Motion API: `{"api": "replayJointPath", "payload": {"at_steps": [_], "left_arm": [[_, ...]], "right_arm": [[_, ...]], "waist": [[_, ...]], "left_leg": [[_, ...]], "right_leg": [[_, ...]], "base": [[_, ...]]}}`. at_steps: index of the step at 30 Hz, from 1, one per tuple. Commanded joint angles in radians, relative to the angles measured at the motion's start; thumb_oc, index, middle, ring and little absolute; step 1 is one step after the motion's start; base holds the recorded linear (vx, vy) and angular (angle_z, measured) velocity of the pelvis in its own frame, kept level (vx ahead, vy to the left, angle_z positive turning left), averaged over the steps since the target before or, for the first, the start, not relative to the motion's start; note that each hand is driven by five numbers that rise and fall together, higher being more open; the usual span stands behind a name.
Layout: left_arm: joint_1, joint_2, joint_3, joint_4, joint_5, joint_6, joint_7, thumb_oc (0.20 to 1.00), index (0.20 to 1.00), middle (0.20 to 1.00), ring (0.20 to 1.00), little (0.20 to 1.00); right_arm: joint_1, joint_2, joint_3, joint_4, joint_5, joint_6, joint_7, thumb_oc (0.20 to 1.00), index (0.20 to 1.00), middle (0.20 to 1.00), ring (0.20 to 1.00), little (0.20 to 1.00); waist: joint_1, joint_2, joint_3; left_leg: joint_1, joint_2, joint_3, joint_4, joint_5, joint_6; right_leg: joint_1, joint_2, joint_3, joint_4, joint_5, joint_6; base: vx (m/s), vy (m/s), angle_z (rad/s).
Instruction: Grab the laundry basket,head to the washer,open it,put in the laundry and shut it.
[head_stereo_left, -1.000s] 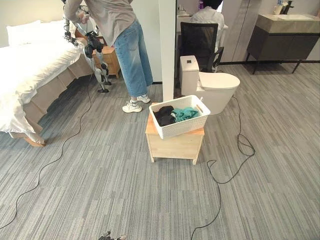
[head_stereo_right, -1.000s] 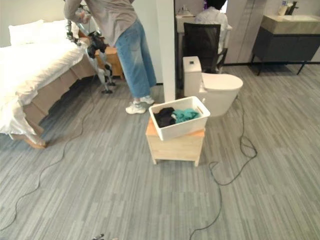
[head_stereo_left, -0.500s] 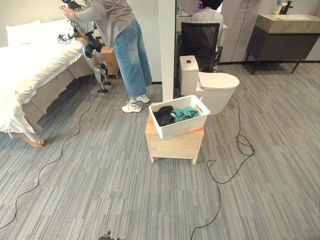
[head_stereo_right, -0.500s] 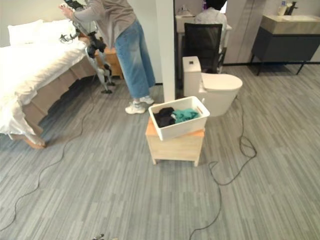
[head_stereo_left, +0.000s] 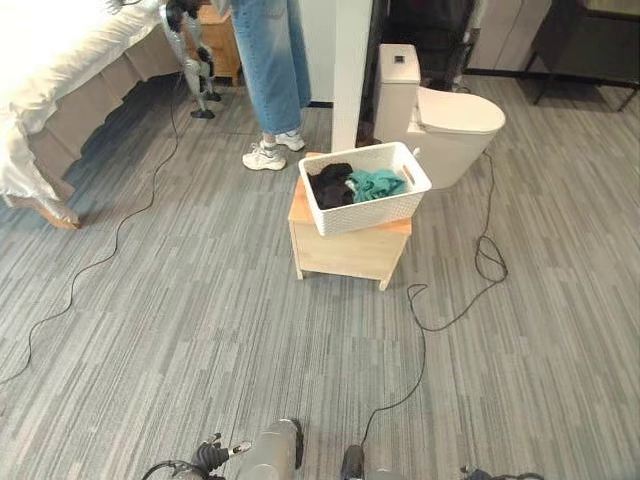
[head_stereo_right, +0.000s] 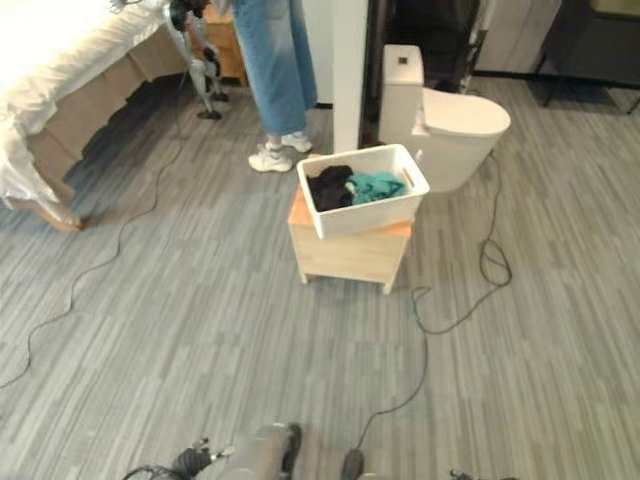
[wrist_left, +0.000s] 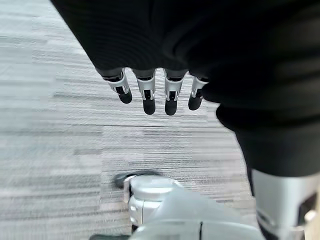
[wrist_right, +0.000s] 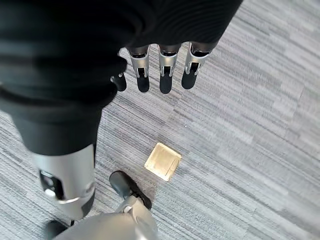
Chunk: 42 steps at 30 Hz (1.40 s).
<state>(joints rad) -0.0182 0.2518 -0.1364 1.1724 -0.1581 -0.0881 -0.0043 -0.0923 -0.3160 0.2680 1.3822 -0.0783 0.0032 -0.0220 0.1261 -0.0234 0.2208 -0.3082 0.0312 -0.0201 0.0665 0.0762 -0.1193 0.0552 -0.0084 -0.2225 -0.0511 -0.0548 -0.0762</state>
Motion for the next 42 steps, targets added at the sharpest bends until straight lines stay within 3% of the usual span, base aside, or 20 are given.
{"api": "replayJointPath", "payload": {"at_steps": [1, 5, 6, 7, 8, 9, 10, 11, 14, 15, 20, 22, 24, 29, 33, 35, 36, 37, 40, 42], "left_arm": [[0.022, 0.026, -0.016, -0.037, -0.026, -0.025, 0.015, 1.000, 1.000, 1.000, 1.000, 1.000], [0.032, 0.029, 0.001, 0.000, -0.022, -0.019, 0.008, 1.000, 1.000, 1.000, 1.000, 1.000], [0.034, 0.048, 0.015, 0.017, -0.008, -0.009, 0.001, 1.000, 1.000, 1.000, 1.000, 1.000], [0.034, 0.048, 0.015, 0.017, -0.008, -0.009, 0.001, 1.000, 1.000, 1.000, 1.000, 1.000], [0.031, 0.053, 0.015, 0.019, -0.005, -0.008, 0.000, 1.000, 1.000, 1.000, 1.000, 1.000], [0.028, 0.074, 0.018, 0.004, -0.006, -0.004, 0.000, 1.000, 1.000, 1.000, 1.000, 1.000], [0.028, 0.073, 0.018, 0.004, -0.006, -0.004, 0.000, 1.000, 1.000, 1.000, 1.000, 1.000], [0.033, 0.092, 0.025, -0.029, -0.019, -0.005, 0.004, 1.000, 1.000, 1.000, 1.000, 1.000], [0.026, 0.104, 0.023, -0.063, -0.027, -0.008, 0.009, 1.000, 1.000, 1.000, 1.000, 1.000], [0.027, 0.113, 0.024, -0.089, -0.031, -0.010, 0.012, 1.000, 1.000, 1.000, 1.000, 1.000], [0.031, 0.105, 0.028, -0.093, -0.014, -0.013, 0.010, 1.000, 1.000, 1.000, 1.000, 1.000], [0.019, 0.094, 0.026, -0.066, 0.003, -0.017, 0.015, 1.000, 1.000, 1.000, 1.000, 1.000], [0.006, 0.082, 0.024, -0.049, 0.014, -0.021, 0.020, 1.000, 1.000, 1.000, 1.000, 1.000], [0.006, 0.064, 0.022, -0.009, 0.011, -0.019, 0.017, 1.000, 1.000, 1.000, 1.000, 1.000], [0.012, 0.049, 0.030, 0.021, -0.003, -0.013, 0.025, 1.000, 1.000, 1.000, 1.000, 1.000], [0.018, 0.044, 0.046, 0.012, -0.033, -0.010, 0.032, 1.000, 1.000, 1.000, 1.000, 1.000], [0.018, 0.044, 0.046, 0.012, -0.033, -0.010, 0.032, 1.000, 1.000, 1.000, 1.000, 1.000], [0.025, 0.049, 0.077, -0.034, -0.090, -0.010, 0.058, 1.000, 1.000, 1.000, 1.000, 1.000], [0.032, 0.046, 0.089, -0.090, -0.129, -0.017, 0.079, 1.000, 1.000, 1.000, 1.000, 1.000], [0.055, 0.049, 0.098, -0.198, -0.168, -0.025, 0.098, 1.000, 1.000, 1.000, 1.000, 1.000]], "right_arm": [[0.035, -0.042, 0.017, -0.015, 0.042, -0.012, -0.019, 1.000, 1.000, 1.000, 1.000, 1.000], [0.050, -0.024, 0.006, -0.004, 0.035, -0.010, -0.015, 1.000, 1.000, 1.000, 1.000, 1.000], [0.053, -0.013, -0.016, 0.000, 0.052, -0.008, -0.009, 1.000, 1.000, 1.000, 1.000, 1.000], [0.052, -0.013, -0.016, 0.000, 0.052, -0.008, -0.009, 1.000, 1.000, 1.000, 1.000, 1.000], [0.050, -0.011, -0.018, -0.003, 0.057, -0.009, -0.008, 1.000, 1.000, 1.000, 1.000, 1.000], [0.044, -0.010, -0.029, -0.024, 0.066, -0.009, -0.008, 1.000, 1.000, 1.000, 1.000, 1.000], [0.044, -0.010, -0.029, -0.024, 0.066, -0.009, -0.008, 1.000, 1.000, 1.000, 1.000, 1.000], [0.039, -0.018, -0.039, -0.046, 0.072, -0.010, -0.011, 1.000, 1.000, 1.000, 1.000, 1.000], [0.042, -0.018, -0.055, -0.068, 0.077, -0.010, -0.015, 1.000, 1.000, 1.000, 1.000, 1.000], [0.057, -0.021, -0.071, -0.083, 0.078, -0.008, -0.019, 1.000, 1.000, 1.000, 1.000, 1.000], [0.076, -0.025, -0.074, -0.082, 0.065, 0.000, -0.013, 1.000, 1.000, 1.000, 1.000, 1.000], [0.083, -0.018, -0.072, -0.074, 0.060, 0.003, -0.009, 1.000, 1.000, 1.000, 1.000, 1.000], [0.095, -0.006, -0.083, -0.073, 0.077, 0.007, 0.002, 1.000, 1.000, 1.000, 1.000, 1.000], [0.136, -0.002, -0.096, -0.084, 0.093, 0.006, 0.012, 1.000, 1.000, 1.000, 1.000, 1.000], [0.161, -0.002, -0.091, -0.078, 0.087, 0.006, 0.019, 1.000, 1.000, 1.000, 1.000, 1.000], [0.170, -0.009, -0.105, -0.071, 0.112, 0.005, 0.003, 1.000, 1.000, 1.000, 1.000, 1.000], [0.170, -0.009, -0.105, -0.071, 0.112, 0.005, 0.003, 1.000, 1.000, 1.000, 1.000, 1.000], [0.174, -0.019, -0.129, -0.095, 0.157, 0.001, -0.026, 1.000, 1.000, 1.000, 1.000, 1.000], [0.174, -0.032, -0.158, -0.130, 0.182, 0.003, -0.045, 1.000, 1.000, 1.000, 1.000, 1.000], [0.187, -0.047, -0.177, -0.207, 0.180, 0.001, -0.062, 1.000, 1.000, 1.000, 1.000, 1.000]], "waist": [[0.036, -0.003, -0.023], [0.049, -0.018, -0.055], [0.067, -0.045, -0.070], [0.066, -0.044, -0.072], [0.067, -0.050, -0.075], [0.056, -0.052, -0.073], [0.056, -0.051, -0.075], [0.039, -0.033, -0.065], [0.015, -0.006, -0.056], [-0.018, 0.009, -0.047], [-0.049, 0.007, -0.035], [-0.065, -0.002, -0.035], [-0.099, -0.002, -0.038], [-0.125, -0.017, -0.064], [-0.141, -0.012, -0.092], [-0.131, -0.027, -0.090], [-0.134, -0.025, -0.091], [-0.115, -0.057, -0.062], [-0.103, -0.064, -0.048], [-0.083, -0.079, -0.040]], "left_leg": [[-0.093, 0.008, -0.029, 0.055, 0.036, 0.046], [-0.102, -0.007, -0.045, 0.103, 0.038, 0.057], [-0.074, -0.043, -0.037, 0.184, -0.029, 0.105], [-0.075, -0.043, -0.037, 0.183, -0.028, 0.104], [-0.055, -0.052, -0.026, 0.179, -0.044, 0.119], [0.002, -0.075, -0.005, 0.163, -0.079, 0.159], [0.000, -0.074, -0.005, 0.162, -0.077, 0.159], [0.073, -0.080, 0.012, 0.132, -0.105, 0.188], [0.142, -0.059, 0.019, 0.098, -0.127, 0.195], [0.212, -0.055, 0.009, 0.078, -0.151, 0.188], [0.330, -0.049, 0.021, 0.030, -0.206, 0.163], [0.365, -0.059, 0.003, 0.021, -0.229, 0.156], [0.428, -0.066, -0.038, 0.008, -0.263, 0.153], [0.505, -0.042, -0.074, 0.007, -0.298, 0.131], [0.511, 0.022, -0.097, 0.094, -0.270, 0.094], [0.379, 0.081, -0.069, 0.408, -0.110, 0.077], [0.371, 0.083, -0.074, 0.418, -0.114, 0.076], [0.224, 0.105, -0.068, 0.668, -0.030, 0.122], [0.147, 0.123, -0.036, 0.670, -0.038, 0.124], [0.091, 0.091, -0.015, 0.549, -0.059, 0.116]], "right_leg": [[0.076, -0.048, 0.049, 0.027, -0.059, 0.096], [0.117, -0.056, 0.074, 0.043, -0.091, 0.110], [0.112, -0.091, 0.107, 0.167, -0.095, 0.131], [0.110, -0.090, 0.107, 0.167, -0.094, 0.131], [0.102, -0.100, 0.108, 0.219, -0.065, 0.146], [0.035, -0.134, 0.114, 0.417, 0.073, 0.181], [0.033, -0.133, 0.114, 0.416, 0.074, 0.180], [-0.045, -0.171, 0.093, 0.564, 0.179, 0.199], [-0.127, -0.209, 0.023, 0.618, 0.163, 0.186], [-0.179, -0.196, -0.011, 0.534, 0.094, 0.169], [-0.199, -0.189, -0.049, 0.201, 0.111, 0.193], [-0.236, -0.179, 0.019, 0.087, 0.176, 0.219], [-0.299, -0.162, 0.207, 0.000, 0.242, 0.249], [-0.280, -0.159, 0.213, 0.039, 0.267, 0.238], [-0.271, -0.100, 0.199, 0.128, 0.222, 0.205], [-0.188, -0.082, 0.148, 0.117, 0.169, 0.146], [-0.189, -0.080, 0.144, 0.117, 0.170, 0.146], [-0.114, -0.037, 0.169, 0.080, 0.128, 0.077], [-0.075, -0.039, 0.153, 0.065, 0.110, 0.070], [-0.059, -0.057, 0.149, 0.060, 0.099, 0.079]], "base": [[0.28, 0.071, -0.23], [0.42, 0.131, -0.34], [0.42, 0.178, -0.29], [0.55, 0.234, -0.50], [0.37, 0.206, -0.82], [0.37, 0.206, -0.72], [0.41, 0.299, -0.53], [0.18, 0.150, -0.13], [0.34, 0.168, -0.11], [0.19, 0.015, 0.05], [0.34, -0.065, 0.05], [0.38, -0.116, 0.03], [0.39, -0.109, 0.21], [0.37, -0.208, 0.41], [0.28, -0.271, 0.43], [0.24, -0.360, 0.25], [0.18, -0.443, 0.37], [0.12, -0.325, 0.27], [0.14, -0.206, 0.24], [0.12, -0.023, 0.10]]}}
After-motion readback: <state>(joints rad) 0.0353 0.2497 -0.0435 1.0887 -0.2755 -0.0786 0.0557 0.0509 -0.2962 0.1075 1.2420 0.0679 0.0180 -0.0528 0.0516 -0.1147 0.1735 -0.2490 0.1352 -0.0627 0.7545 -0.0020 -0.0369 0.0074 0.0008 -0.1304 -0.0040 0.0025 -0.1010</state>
